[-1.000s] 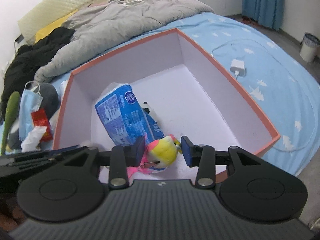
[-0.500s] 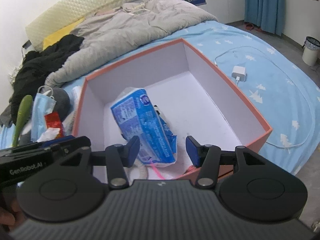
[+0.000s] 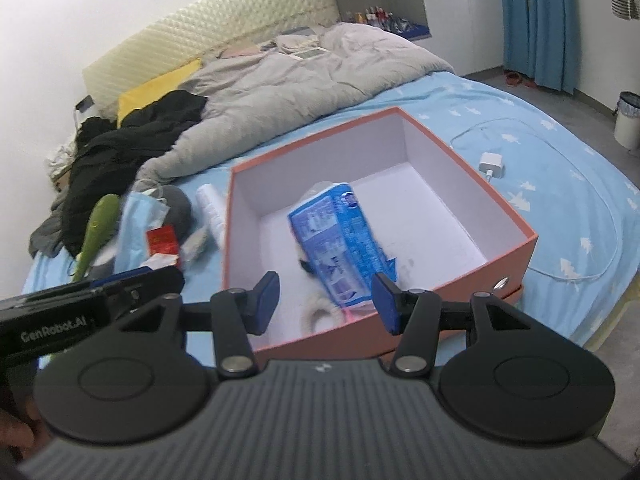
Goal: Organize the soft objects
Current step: 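Open both tools to release the hair tie and bird toy into the box, then move both tools away from the box toward the remaining items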
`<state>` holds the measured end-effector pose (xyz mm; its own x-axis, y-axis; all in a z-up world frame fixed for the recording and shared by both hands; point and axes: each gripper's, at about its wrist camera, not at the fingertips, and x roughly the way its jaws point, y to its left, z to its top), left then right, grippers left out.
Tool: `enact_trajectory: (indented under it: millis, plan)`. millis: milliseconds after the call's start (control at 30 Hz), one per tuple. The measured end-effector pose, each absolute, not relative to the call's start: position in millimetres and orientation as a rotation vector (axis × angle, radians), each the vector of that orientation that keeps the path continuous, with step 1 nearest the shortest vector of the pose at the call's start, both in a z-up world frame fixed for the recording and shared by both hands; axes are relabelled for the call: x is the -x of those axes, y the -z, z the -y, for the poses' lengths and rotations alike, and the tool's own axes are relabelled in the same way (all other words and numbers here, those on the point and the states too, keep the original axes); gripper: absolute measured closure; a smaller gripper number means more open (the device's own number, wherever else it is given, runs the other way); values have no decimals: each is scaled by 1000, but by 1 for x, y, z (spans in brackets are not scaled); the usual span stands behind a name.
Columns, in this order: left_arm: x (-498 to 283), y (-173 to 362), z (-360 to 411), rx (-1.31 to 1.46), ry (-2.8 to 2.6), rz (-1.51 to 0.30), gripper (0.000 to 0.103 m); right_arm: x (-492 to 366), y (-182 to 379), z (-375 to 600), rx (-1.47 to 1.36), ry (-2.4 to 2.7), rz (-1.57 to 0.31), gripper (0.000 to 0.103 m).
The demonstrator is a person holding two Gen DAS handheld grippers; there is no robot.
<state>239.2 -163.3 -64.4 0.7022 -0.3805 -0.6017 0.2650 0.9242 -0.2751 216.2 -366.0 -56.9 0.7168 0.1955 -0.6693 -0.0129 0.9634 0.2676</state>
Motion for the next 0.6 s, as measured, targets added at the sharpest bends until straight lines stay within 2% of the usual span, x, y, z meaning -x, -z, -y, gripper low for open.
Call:
enact_trajectory:
  millis: [600]
  plan:
    - [-116, 26, 109, 182, 296, -621, 58, -122, 36, 325, -237, -195, -704, 49]
